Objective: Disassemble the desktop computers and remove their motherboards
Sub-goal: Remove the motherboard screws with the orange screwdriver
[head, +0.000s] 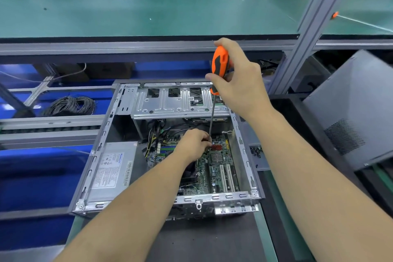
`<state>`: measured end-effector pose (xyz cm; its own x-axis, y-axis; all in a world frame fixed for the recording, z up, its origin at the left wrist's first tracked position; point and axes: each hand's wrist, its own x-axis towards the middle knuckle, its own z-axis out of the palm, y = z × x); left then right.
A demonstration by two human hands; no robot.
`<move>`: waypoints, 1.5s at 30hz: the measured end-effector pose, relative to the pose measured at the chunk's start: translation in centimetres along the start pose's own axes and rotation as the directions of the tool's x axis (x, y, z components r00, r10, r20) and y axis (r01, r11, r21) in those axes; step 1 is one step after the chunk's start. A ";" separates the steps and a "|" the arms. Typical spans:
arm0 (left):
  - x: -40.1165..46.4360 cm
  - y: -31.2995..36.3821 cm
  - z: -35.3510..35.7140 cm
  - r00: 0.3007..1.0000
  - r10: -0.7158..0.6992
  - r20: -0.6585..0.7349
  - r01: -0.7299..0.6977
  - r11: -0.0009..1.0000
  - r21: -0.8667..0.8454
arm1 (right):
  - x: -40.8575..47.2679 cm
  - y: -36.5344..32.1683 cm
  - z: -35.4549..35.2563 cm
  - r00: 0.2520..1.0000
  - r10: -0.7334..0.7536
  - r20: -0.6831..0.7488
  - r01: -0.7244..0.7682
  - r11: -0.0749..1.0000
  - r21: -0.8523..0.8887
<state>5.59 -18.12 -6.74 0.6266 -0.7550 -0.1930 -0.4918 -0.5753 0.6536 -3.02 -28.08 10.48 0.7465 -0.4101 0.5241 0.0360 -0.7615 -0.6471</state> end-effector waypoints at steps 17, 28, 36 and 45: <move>0.1 -0.9 0.4 0.998 0.047 -0.033 -0.044 0.996 0.084 | 0.7 -1.2 -0.4 0.990 -0.070 -0.125 0.046 0.982 -0.186; -3.6 -0.8 -5.2 0.979 0.199 -0.043 -0.148 0.842 0.518 | 6.9 -6.2 -2.2 0.884 0.198 0.423 0.204 0.651 -0.732; -10.2 -6.7 -9.5 0.929 0.092 -0.357 0.096 0.875 0.475 | 7.7 -8.0 -2.3 0.645 0.347 0.681 0.232 0.760 -0.607; -10.3 -6.5 -9.5 0.898 0.011 -0.439 0.139 0.941 0.308 | 9.0 -7.8 -3.0 0.519 0.560 0.646 0.122 0.699 -0.705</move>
<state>8.03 -3.60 -2.05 0.8229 -0.5466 0.1554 -0.5621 -0.7429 0.3635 1.42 -27.40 21.91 0.8364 -0.3152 -0.4485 -0.3518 -0.9361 0.0017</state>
